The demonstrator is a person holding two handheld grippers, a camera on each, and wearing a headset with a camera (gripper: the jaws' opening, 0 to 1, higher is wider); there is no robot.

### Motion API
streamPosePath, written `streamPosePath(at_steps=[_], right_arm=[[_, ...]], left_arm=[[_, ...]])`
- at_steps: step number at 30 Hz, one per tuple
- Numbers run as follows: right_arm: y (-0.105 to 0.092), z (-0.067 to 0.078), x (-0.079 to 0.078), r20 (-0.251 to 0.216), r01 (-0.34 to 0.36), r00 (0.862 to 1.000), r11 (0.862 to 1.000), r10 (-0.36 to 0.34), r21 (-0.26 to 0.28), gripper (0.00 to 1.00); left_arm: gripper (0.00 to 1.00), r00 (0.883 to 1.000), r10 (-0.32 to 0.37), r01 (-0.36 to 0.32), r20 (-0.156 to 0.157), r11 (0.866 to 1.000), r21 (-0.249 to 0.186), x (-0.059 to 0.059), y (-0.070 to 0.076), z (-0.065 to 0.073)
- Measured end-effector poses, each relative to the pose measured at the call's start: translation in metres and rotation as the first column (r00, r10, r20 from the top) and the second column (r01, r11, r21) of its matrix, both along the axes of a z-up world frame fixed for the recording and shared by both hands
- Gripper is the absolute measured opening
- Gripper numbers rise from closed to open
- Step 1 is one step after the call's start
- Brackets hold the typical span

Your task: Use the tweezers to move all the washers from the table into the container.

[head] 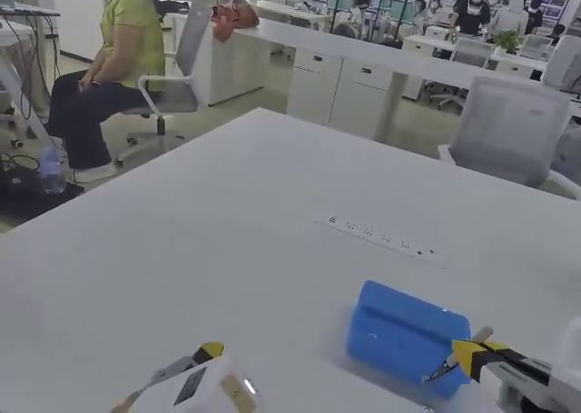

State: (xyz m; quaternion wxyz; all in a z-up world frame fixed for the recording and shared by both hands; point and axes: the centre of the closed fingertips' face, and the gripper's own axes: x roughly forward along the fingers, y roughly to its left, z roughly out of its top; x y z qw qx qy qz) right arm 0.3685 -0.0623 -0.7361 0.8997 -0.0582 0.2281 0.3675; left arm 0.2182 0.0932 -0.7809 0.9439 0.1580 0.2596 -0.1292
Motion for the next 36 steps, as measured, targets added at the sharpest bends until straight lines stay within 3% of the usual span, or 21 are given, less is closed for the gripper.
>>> streamPosePath(at_steps=[8, 14, 27, 36], right_arm=[[0.006, 0.01, 0.022, 0.039, 0.008, 0.999, 1.0, -0.008, 0.001, 0.0], [0.014, 0.007, 0.032, 0.053, 0.017, 0.998, 1.0, -0.016, -0.018, 0.0], [0.026, -0.033, 0.052, 0.01, 0.013, 1.0, 0.994, -0.012, -0.108, 0.0], [0.026, -0.053, 0.063, -0.025, 0.018, 0.999, 0.992, -0.021, -0.124, 0.0]], left_arm=[[0.86, 1.0, 0.002, -0.002, 0.0, 1.0, -0.014, 0.0, 0.0, 0.0], [0.86, 1.0, 0.001, -0.001, -0.003, 1.0, -0.013, 0.0, -0.001, 0.0], [0.85, 1.0, 0.004, -0.004, -0.017, 1.0, -0.006, 0.001, 0.0, -0.003], [0.85, 1.0, 0.007, -0.007, -0.024, 1.0, 0.0, 0.001, 0.0, -0.005]])
